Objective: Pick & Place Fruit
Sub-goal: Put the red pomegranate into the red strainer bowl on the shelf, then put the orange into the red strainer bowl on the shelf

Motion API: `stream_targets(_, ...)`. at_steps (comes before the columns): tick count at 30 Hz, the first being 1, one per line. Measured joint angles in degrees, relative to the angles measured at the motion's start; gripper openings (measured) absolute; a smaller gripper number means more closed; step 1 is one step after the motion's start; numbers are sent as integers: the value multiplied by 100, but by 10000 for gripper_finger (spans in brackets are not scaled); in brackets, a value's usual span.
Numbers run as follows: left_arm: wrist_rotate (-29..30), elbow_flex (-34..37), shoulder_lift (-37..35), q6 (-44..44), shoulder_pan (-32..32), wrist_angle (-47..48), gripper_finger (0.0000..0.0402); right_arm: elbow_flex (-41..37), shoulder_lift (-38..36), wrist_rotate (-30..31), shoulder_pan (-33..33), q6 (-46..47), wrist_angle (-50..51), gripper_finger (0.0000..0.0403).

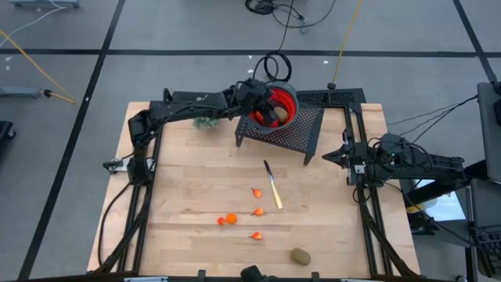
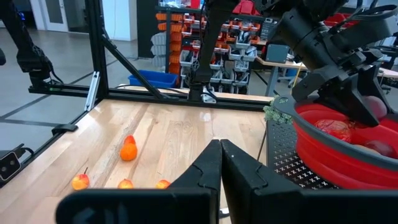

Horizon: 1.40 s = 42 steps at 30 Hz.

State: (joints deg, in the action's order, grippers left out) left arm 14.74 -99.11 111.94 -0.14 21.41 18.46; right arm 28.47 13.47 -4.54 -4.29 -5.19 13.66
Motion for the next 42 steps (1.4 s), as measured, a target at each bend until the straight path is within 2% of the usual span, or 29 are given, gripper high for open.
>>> stream_targets(5,63,0,0,-1,17,0,257,0,0,-2,2,0,-1,4)
stream_targets(10,630,4,-74,297,15,-28,290,0,0,-2,1,1,-1,4)
stream_targets(16,887,0,-767,268,-248,-8,305,0,0,-4,0,0,-1,4)
stream_targets(26,785,0,-1699,-766,-1626,945,306,0,-2,-7,0,0,-5,4)
stream_targets(35,779,0,-1658,-1720,-3045,1557,306,0,-1,-7,0,0,-3,4)
stream_targets(42,802,4,-1538,-2994,-3751,1850,306,0,-2,-7,1,0,-2,4)
